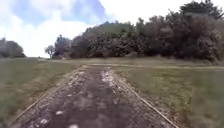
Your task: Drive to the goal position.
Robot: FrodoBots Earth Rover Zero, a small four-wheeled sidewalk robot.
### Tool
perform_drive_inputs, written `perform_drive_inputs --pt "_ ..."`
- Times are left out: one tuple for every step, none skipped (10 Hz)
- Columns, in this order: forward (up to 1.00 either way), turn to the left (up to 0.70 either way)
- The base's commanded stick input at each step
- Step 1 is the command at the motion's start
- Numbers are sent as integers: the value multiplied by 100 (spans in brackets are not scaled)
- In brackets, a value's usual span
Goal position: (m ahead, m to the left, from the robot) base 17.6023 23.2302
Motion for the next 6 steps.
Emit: perform_drive_inputs --pt "85 25" --pt "85 0" --pt "85 0" --pt "85 0" --pt "85 0" --pt "85 0"
